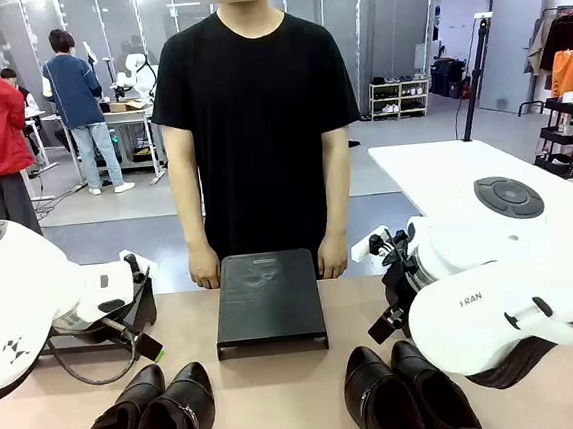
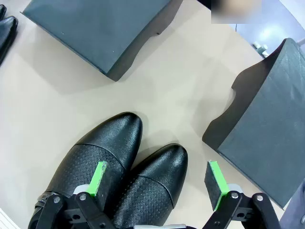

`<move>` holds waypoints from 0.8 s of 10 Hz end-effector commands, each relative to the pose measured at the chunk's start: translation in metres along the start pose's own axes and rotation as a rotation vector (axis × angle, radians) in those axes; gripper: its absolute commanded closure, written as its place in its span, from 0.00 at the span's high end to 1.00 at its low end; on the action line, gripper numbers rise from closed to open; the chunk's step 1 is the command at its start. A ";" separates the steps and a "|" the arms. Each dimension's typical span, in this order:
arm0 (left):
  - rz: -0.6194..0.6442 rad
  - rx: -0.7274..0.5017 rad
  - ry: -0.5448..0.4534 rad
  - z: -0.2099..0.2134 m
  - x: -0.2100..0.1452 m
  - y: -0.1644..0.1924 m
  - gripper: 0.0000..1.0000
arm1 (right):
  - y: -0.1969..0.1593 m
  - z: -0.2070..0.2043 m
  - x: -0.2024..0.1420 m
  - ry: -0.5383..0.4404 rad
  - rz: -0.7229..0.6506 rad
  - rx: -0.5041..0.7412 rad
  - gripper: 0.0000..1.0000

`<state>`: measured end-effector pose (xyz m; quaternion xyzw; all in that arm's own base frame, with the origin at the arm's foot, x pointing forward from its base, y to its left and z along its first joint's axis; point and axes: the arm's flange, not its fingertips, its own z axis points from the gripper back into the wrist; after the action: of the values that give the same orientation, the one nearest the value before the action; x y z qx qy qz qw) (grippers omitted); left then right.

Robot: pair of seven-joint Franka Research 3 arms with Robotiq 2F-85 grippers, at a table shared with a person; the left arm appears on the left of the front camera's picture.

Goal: Place the shoes on the stand as instructed by the person.
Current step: Pick up one pair of Shoes and place it on the Shoes Stand indicated by the person.

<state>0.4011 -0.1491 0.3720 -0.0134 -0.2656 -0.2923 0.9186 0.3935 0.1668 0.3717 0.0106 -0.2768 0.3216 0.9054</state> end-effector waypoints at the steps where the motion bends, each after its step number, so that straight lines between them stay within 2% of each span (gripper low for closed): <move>1: -0.001 0.000 0.000 0.000 0.000 0.000 1.00 | 0.000 0.000 0.000 0.000 0.000 0.000 1.00; 8: -0.001 0.000 0.000 0.000 0.000 0.000 1.00 | 0.000 0.000 0.000 0.000 0.000 0.000 1.00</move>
<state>0.4010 -0.1494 0.3720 -0.0134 -0.2656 -0.2926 0.9185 0.3935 0.1669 0.3717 0.0101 -0.2768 0.3225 0.9051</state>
